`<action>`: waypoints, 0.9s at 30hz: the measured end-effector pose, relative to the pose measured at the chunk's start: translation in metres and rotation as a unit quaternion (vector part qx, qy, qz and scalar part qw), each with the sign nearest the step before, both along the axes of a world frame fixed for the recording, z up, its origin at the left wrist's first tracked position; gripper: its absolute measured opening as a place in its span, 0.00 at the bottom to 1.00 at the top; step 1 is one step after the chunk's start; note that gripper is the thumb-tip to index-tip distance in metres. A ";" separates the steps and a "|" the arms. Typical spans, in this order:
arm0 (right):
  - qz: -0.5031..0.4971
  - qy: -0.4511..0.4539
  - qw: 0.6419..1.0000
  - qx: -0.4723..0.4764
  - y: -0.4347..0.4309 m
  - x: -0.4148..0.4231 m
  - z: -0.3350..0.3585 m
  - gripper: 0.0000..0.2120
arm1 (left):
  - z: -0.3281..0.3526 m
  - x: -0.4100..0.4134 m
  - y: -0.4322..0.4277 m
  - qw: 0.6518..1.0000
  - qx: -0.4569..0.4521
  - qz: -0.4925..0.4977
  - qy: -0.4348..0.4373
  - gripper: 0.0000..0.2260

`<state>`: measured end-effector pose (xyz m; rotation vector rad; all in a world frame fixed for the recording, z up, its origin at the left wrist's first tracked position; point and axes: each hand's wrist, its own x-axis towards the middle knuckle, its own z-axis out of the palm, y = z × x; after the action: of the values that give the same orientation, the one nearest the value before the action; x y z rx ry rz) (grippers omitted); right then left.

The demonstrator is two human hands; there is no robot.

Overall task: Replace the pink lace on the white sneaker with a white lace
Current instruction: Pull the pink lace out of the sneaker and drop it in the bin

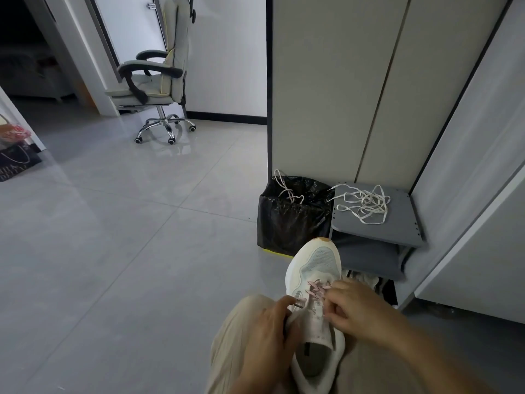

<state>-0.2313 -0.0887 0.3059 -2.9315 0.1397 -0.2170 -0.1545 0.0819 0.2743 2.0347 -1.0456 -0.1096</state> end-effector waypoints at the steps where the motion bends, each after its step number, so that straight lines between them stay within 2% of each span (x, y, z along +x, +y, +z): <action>1: -0.022 -0.040 0.999 -0.008 0.004 0.000 0.003 0.09 | -0.001 0.000 0.000 1.000 -0.002 0.017 0.001 0.11; 2: -0.030 -0.048 0.998 -0.015 0.010 0.001 0.002 0.10 | -0.001 0.000 -0.001 1.000 -0.009 0.029 -0.008 0.10; 4: -0.048 0.006 0.999 0.002 0.018 0.001 -0.003 0.06 | -0.001 0.001 0.000 0.999 -0.032 0.036 -0.008 0.08; 5: -0.064 0.007 0.998 0.000 0.021 0.001 -0.004 0.08 | -0.002 0.001 0.000 0.998 -0.038 0.037 0.018 0.08; 6: -0.083 0.011 0.996 0.001 0.025 0.001 -0.004 0.13 | -0.002 0.001 -0.001 0.998 -0.038 0.039 0.042 0.08; 8: -0.137 0.004 0.989 -0.055 0.031 0.005 -0.009 0.19 | -0.003 0.002 -0.001 0.997 -0.027 0.036 0.063 0.09; 10: -0.143 -0.008 0.986 -0.089 0.040 0.010 -0.015 0.19 | 0.003 0.002 -0.001 0.997 -0.017 0.023 0.069 0.11; 13: -0.122 -0.004 0.991 -0.057 0.038 0.009 -0.015 0.19 | 0.011 0.004 0.001 0.995 0.006 0.023 0.095 0.15; 16: -0.113 -0.031 0.993 0.005 0.026 0.002 -0.013 0.21 | 0.004 0.007 0.002 0.994 0.020 0.018 0.110 0.13; 19: -0.105 -0.075 0.991 0.026 0.030 0.003 -0.013 0.20 | 0.004 0.007 0.002 0.995 0.008 0.027 0.097 0.14; 23: -0.113 -0.072 0.991 0.009 0.042 0.015 -0.015 0.17 | 0.006 0.005 0.003 0.996 -0.018 0.018 0.080 0.13; 27: -0.070 -0.082 0.994 0.001 0.039 0.019 -0.017 0.18 | -0.001 0.009 0.003 0.999 -0.027 0.025 0.005 0.11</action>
<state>-0.2126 -0.0494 0.2885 -2.8873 0.3201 -0.4752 -0.1459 0.0851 0.2731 2.0078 -0.9798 -0.0641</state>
